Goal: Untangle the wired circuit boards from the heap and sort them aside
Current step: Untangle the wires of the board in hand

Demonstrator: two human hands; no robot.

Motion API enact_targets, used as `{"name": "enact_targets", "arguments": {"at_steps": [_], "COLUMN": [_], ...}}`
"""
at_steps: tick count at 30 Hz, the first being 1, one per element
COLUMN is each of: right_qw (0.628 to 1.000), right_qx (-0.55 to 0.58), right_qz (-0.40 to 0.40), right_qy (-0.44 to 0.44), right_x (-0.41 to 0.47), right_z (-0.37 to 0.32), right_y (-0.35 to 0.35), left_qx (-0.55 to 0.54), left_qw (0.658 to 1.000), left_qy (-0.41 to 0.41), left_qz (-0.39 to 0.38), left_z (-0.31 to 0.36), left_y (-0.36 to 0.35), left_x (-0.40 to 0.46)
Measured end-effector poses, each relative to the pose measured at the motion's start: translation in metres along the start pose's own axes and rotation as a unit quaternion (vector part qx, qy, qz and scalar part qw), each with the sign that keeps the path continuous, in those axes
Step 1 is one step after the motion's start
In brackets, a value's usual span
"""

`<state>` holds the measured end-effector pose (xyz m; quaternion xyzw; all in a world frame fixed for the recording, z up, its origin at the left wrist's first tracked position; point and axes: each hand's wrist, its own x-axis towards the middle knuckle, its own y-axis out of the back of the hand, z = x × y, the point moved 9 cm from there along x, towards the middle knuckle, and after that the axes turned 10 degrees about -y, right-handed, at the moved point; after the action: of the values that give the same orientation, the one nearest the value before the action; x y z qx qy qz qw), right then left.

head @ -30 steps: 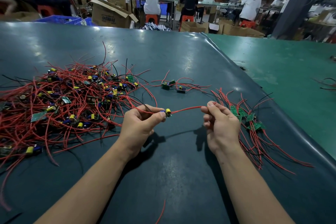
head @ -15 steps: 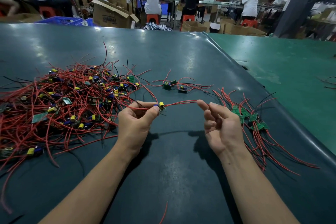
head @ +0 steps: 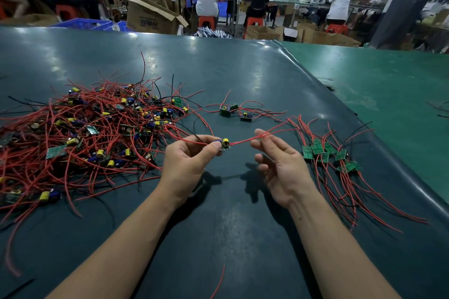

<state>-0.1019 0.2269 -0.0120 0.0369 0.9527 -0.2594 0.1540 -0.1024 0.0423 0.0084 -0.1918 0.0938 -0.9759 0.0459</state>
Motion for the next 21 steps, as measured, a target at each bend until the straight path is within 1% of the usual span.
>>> {"name": "enact_targets", "arguments": {"at_steps": [3, 6, 8, 12, 14, 16, 19, 21], "right_qw": [0.999, 0.999, 0.998, 0.998, 0.997, 0.996, 0.991, 0.989], "right_qx": [-0.017, -0.047, -0.051, -0.038, -0.04, -0.038, -0.025, -0.011], "right_qz": [0.0, -0.02, -0.023, 0.023, 0.027, 0.034, 0.087, 0.107], "right_qy": [0.028, 0.019, 0.022, 0.054, 0.065, 0.075, 0.096, 0.097], "right_x": [0.0, -0.002, -0.002, 0.0, 0.0, 0.0, 0.0, 0.001], "right_z": [-0.009, -0.007, -0.006, -0.013, -0.015, -0.016, -0.021, -0.023], "right_y": [0.005, 0.001, -0.002, 0.007, 0.009, 0.01, 0.021, 0.027], "left_qx": [0.006, -0.004, 0.002, 0.003, 0.003, -0.002, -0.009, -0.01], "left_qw": [1.0, 0.999, 0.999, 1.0, 1.0, 1.0, 0.999, 0.999], "left_qy": [0.02, 0.034, 0.034, 0.029, 0.025, 0.023, 0.025, 0.027], "left_qz": [0.013, 0.035, 0.03, -0.007, -0.013, -0.004, 0.018, 0.019], "left_z": [-0.004, -0.009, -0.008, -0.005, -0.004, -0.004, -0.005, -0.006], "left_y": [0.006, 0.012, 0.01, 0.001, 0.0, 0.002, 0.006, 0.006], "left_x": [0.003, 0.004, 0.004, 0.001, 0.001, 0.002, 0.002, 0.002]}}
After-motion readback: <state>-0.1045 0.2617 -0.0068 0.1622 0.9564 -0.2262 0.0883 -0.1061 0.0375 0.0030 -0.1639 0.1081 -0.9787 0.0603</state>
